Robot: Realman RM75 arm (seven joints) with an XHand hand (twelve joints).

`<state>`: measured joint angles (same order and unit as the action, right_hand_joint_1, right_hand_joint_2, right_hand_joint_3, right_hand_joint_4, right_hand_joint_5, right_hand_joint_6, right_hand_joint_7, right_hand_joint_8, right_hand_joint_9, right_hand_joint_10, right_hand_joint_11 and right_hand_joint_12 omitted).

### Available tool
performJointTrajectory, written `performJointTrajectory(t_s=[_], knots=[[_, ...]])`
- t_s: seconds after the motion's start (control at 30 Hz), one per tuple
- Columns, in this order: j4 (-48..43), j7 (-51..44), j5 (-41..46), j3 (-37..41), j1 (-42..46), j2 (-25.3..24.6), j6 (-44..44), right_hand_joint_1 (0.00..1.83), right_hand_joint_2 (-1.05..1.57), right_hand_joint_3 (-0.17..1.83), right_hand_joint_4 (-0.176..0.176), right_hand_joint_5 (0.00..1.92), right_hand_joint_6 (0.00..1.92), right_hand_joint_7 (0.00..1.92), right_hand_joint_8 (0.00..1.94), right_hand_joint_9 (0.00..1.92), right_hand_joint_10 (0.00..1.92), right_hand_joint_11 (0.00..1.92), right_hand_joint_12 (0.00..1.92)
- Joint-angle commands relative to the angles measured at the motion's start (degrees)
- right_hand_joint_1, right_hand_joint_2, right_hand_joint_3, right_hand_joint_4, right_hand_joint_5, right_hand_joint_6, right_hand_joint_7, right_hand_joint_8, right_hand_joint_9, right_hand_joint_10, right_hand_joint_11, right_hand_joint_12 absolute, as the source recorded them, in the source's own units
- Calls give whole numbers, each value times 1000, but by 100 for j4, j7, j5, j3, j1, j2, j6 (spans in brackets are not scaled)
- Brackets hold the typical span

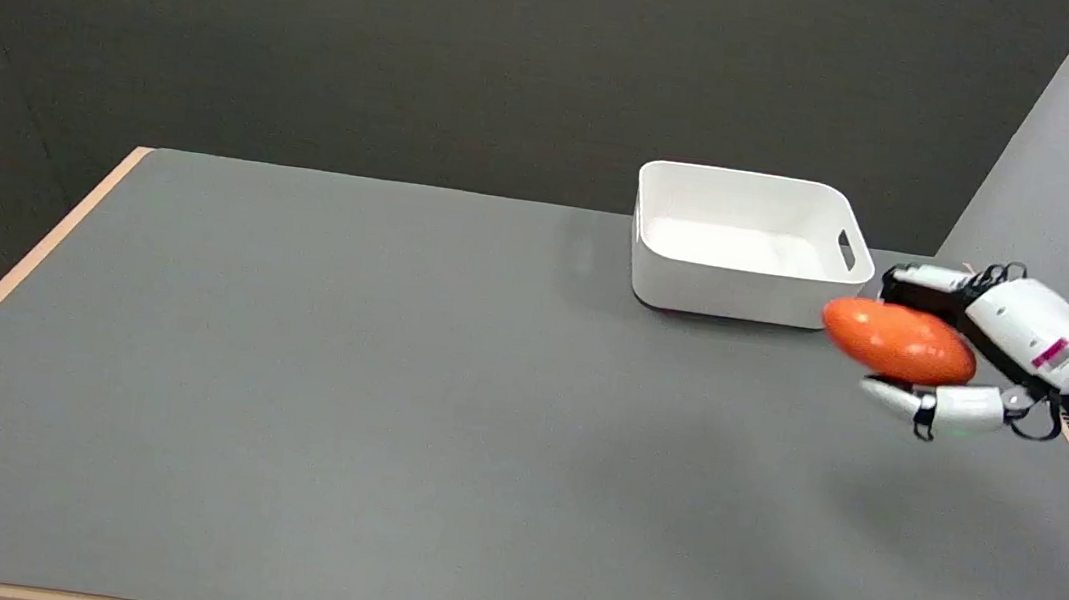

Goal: Place mango into white box.

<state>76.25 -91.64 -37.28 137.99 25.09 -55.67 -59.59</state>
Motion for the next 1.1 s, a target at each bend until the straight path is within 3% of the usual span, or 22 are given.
performJointTrajectory(t_s=[0.03, 0.13, 0.43, 0.7, 1.1], knots=[[-479, 1762, 396, -1490, -1593, 587, 2016, 899, 833, 1087, 38, 723, 1853, 569, 1941, 954, 1921, 773, 1921], [-1018, 2065, 449, -2368, -2425, 816, 2395, 900, 831, 1091, 38, 723, 1854, 566, 1941, 952, 1921, 768, 1921], [-2463, 2167, 170, -4034, -4760, 828, 2758, 909, 804, 1128, 44, 746, 1847, 568, 1941, 948, 1921, 769, 1921], [-2846, 2167, -806, -4918, -6009, 780, 3237, 912, 796, 1139, 44, 753, 1845, 573, 1941, 938, 1921, 764, 1921], [-3964, 2175, -1785, -5887, -7097, 670, 3795, 917, 792, 1140, 43, 756, 1838, 558, 1941, 900, 1921, 715, 1921]])
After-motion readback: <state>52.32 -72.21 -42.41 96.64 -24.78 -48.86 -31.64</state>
